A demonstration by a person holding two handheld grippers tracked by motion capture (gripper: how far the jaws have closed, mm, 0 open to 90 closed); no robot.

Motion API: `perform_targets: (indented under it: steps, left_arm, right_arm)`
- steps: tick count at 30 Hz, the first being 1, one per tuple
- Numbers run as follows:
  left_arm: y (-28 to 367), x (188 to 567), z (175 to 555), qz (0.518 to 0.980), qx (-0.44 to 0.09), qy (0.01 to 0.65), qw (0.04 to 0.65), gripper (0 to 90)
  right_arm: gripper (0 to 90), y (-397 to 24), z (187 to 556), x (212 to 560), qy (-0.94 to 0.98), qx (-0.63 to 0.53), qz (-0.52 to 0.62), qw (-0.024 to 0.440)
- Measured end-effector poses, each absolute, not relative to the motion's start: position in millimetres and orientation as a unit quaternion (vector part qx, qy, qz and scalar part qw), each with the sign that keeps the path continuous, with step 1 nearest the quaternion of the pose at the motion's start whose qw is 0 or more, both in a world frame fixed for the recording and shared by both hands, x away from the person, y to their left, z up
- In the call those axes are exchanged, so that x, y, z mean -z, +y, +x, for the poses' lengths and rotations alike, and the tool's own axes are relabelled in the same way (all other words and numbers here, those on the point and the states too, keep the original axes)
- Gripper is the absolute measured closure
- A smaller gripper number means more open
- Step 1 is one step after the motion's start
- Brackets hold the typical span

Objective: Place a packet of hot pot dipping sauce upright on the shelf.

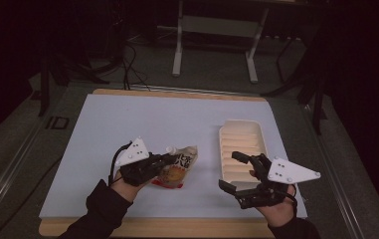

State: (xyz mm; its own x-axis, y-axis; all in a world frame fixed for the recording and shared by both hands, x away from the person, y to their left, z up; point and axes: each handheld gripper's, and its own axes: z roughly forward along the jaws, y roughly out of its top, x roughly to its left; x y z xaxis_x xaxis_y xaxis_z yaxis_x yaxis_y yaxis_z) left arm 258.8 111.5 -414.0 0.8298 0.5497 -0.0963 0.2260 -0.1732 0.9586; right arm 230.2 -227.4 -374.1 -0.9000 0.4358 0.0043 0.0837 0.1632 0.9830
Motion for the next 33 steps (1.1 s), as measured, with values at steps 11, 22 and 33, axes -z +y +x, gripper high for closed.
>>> perform_targets:
  steps: [11, 22, 33]
  left_arm:
    - [101, 414, 244, 0.719, -0.100, 0.229, 0.649, 88.5]
    - [92, 409, 240, 0.703, -0.105, 0.211, 0.671, 88.5]
    - [89, 416, 243, 0.713, -0.089, 0.207, 0.664, 88.0]
  right_arm:
    - [33.7, -196, 249, 372, 0.757, -0.622, 0.161, 0.120]
    - [55.0, -189, 258, 371, 0.764, -0.618, 0.157, 0.097]
    - [87.4, -190, 267, 373, 0.795, -0.586, 0.145, 0.063]
